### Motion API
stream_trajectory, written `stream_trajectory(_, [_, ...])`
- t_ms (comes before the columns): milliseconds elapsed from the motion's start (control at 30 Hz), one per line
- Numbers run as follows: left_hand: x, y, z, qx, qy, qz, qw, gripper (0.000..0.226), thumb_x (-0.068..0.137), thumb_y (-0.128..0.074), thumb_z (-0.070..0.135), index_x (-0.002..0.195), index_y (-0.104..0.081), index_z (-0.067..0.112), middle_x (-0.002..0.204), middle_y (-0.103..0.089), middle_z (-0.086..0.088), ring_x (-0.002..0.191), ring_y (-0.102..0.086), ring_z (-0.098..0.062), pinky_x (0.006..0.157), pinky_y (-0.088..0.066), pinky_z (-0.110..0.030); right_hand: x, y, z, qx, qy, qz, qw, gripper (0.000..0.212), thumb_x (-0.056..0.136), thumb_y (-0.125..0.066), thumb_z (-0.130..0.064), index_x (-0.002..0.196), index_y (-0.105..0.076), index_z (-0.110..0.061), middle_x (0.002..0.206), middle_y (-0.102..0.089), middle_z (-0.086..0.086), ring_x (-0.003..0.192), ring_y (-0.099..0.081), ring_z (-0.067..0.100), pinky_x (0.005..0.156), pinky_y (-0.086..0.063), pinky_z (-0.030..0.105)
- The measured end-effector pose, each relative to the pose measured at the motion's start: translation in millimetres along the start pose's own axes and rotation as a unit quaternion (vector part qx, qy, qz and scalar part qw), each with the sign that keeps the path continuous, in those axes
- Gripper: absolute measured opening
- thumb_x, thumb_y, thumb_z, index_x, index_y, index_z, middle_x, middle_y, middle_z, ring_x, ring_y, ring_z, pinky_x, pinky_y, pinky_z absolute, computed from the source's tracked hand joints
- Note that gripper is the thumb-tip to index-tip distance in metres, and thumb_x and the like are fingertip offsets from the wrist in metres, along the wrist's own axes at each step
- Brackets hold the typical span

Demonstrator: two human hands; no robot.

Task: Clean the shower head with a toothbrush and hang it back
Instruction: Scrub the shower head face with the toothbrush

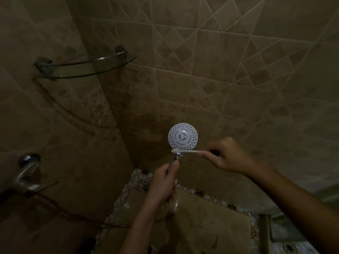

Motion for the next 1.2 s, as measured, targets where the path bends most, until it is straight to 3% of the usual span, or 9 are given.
stream_trajectory(167, [3.7, 0.6, -2.6, 0.0, -0.007, 0.012, 1.0, 0.038, 0.101, -0.048, 0.045, 0.074, -0.049, 0.017, 0.058, -0.048, -0.003, 0.033, -0.037, -0.012, 0.035, -0.028, -0.02, 3.5, 23.4, 24.8, -0.072, -0.106, 0.19, 0.973, 0.017, 0.093, -0.069, -0.026, 0.086, -0.081, -0.014, 0.057, -0.067, -0.005, 0.044, -0.054, 0.006, 0.046, -0.03, 0.008])
stream_trajectory(300, [5.3, 0.9, -4.2, 0.01, -0.009, 0.018, 1.0, 0.037, 0.101, -0.049, 0.044, 0.076, -0.052, 0.017, 0.058, -0.049, -0.004, 0.034, -0.038, -0.011, 0.037, -0.028, -0.021, 1.2, -1.4, 4.2, 0.006, -0.014, -0.006, 1.0, 0.027, 0.096, -0.063, -0.035, 0.079, -0.075, -0.018, 0.053, -0.059, -0.008, 0.046, -0.055, 0.012, 0.043, -0.036, 0.012])
stream_trajectory(467, [6.3, 1.4, -4.0, -0.001, -0.014, 0.022, 1.0, 0.036, 0.101, -0.05, 0.042, 0.077, -0.051, 0.015, 0.058, -0.047, -0.005, 0.033, -0.036, -0.011, 0.036, -0.027, -0.021, 7.3, 25.0, 28.4, -0.064, -0.131, 0.18, 0.973, 0.023, 0.095, -0.066, -0.031, 0.09, -0.081, -0.014, 0.06, -0.07, -0.001, 0.047, -0.059, 0.009, 0.047, -0.049, 0.029])
stream_trajectory(633, [7.8, 2.2, -8.2, 0.029, -0.017, 0.024, 0.999, 0.043, 0.1, -0.05, 0.046, 0.082, -0.053, 0.006, 0.058, -0.048, -0.006, 0.033, -0.038, -0.01, 0.035, -0.029, -0.02, 8.1, -1.3, 0.7, 0.016, -0.039, -0.027, 0.999, 0.019, 0.096, -0.062, -0.036, 0.078, -0.067, -0.038, 0.053, -0.057, -0.014, 0.049, -0.057, 0.009, 0.042, -0.038, 0.015])
stream_trajectory(767, [9.4, 3.1, -10.1, 0.042, -0.026, 0.027, 0.998, 0.038, 0.099, -0.05, 0.047, 0.077, -0.051, 0.017, 0.061, -0.047, -0.008, 0.035, -0.039, -0.011, 0.035, -0.03, -0.021, 15.7, 20.3, 24.8, -0.069, -0.122, 0.157, 0.977, 0.022, 0.096, -0.065, -0.03, 0.087, -0.08, -0.015, 0.056, -0.065, -0.005, 0.043, -0.054, 0.006, 0.044, -0.041, 0.023])
stream_trajectory(833, [10.1, 2.6, -11.7, 0.043, -0.026, 0.027, 0.998, 0.037, 0.098, -0.051, 0.049, 0.076, -0.051, 0.019, 0.063, -0.047, -0.009, 0.037, -0.039, -0.011, 0.035, -0.03, -0.022, 17.2, 19.3, 17.2, -0.044, -0.073, 0.124, 0.989, 0.022, 0.096, -0.065, -0.031, 0.088, -0.08, -0.018, 0.058, -0.066, -0.007, 0.044, -0.056, 0.007, 0.045, -0.043, 0.022])
stream_trajectory(933, [10.7, 4.1, -10.3, 0.047, -0.032, 0.031, 0.998, 0.037, 0.097, -0.052, 0.049, 0.074, -0.051, 0.02, 0.062, -0.046, -0.009, 0.038, -0.039, -0.012, 0.036, -0.03, -0.023, 15.0, 0.5, -0.7, 0.0, -0.005, -0.041, 0.999, 0.024, 0.097, -0.06, -0.04, 0.078, -0.07, -0.031, 0.05, -0.053, -0.014, 0.045, -0.054, 0.009, 0.042, -0.035, 0.013])
stream_trajectory(1100, [12.7, 6.6, -8.1, 0.087, -0.06, 0.054, 0.993, 0.051, 0.086, -0.05, 0.063, 0.07, -0.047, 0.015, 0.06, -0.046, -0.006, 0.048, -0.042, -0.017, 0.047, -0.033, -0.038, 22.9, 26.1, 19.9, -0.086, -0.099, 0.144, 0.981, 0.026, 0.096, -0.064, -0.032, 0.084, -0.08, -0.014, 0.052, -0.061, -0.006, 0.039, -0.048, 0.007, 0.042, -0.029, 0.013])
stream_trajectory(1200, [10.7, 5.7, -8.5, 0.095, -0.065, 0.059, 0.992, 0.055, 0.084, -0.048, 0.065, 0.071, -0.048, 0.011, 0.058, -0.046, -0.001, 0.05, -0.043, -0.017, 0.051, -0.037, -0.041, 23.3, 13.1, -1.9, -0.016, -0.008, 0.018, 1.0, 0.025, 0.097, -0.064, -0.036, 0.083, -0.077, -0.02, 0.051, -0.054, -0.017, 0.047, -0.056, 0.01, 0.043, -0.033, 0.011])
Point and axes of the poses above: each hand's wrist, its own x-axis towards the middle knuckle, its own y-axis out of the back of the hand, z = x × y, the point moved 6 cm from there along x, towards the middle knuckle
